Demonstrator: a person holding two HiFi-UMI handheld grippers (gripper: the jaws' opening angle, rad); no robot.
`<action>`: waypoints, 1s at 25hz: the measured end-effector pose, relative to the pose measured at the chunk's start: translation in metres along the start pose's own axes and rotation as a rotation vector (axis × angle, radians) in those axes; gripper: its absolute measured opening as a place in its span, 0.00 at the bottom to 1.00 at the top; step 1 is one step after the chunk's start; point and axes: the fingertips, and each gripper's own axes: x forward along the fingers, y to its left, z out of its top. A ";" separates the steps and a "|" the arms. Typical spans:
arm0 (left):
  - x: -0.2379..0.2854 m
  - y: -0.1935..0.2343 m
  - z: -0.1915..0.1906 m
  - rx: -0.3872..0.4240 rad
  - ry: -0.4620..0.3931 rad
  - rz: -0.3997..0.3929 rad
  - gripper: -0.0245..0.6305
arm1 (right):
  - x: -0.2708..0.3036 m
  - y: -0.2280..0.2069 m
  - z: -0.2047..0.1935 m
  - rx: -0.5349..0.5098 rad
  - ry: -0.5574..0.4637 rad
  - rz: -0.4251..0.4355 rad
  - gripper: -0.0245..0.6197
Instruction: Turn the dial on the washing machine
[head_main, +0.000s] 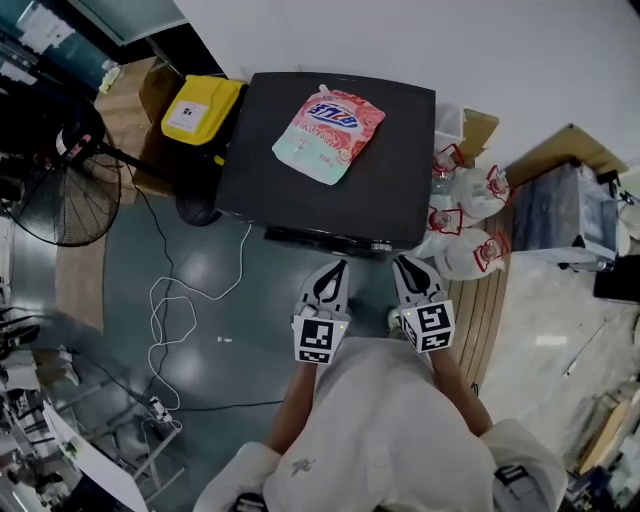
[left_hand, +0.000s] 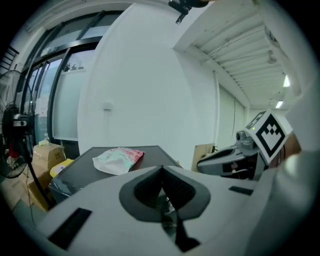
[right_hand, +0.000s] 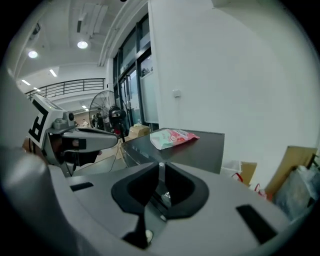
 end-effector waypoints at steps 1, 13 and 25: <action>0.004 0.003 -0.003 0.004 0.009 -0.029 0.06 | 0.004 -0.001 -0.005 0.018 0.014 -0.027 0.11; 0.049 0.030 -0.044 0.058 0.089 -0.286 0.06 | 0.047 -0.011 -0.057 0.207 0.110 -0.273 0.22; 0.066 0.029 -0.073 0.094 0.162 -0.367 0.06 | 0.081 -0.014 -0.112 0.333 0.202 -0.367 0.44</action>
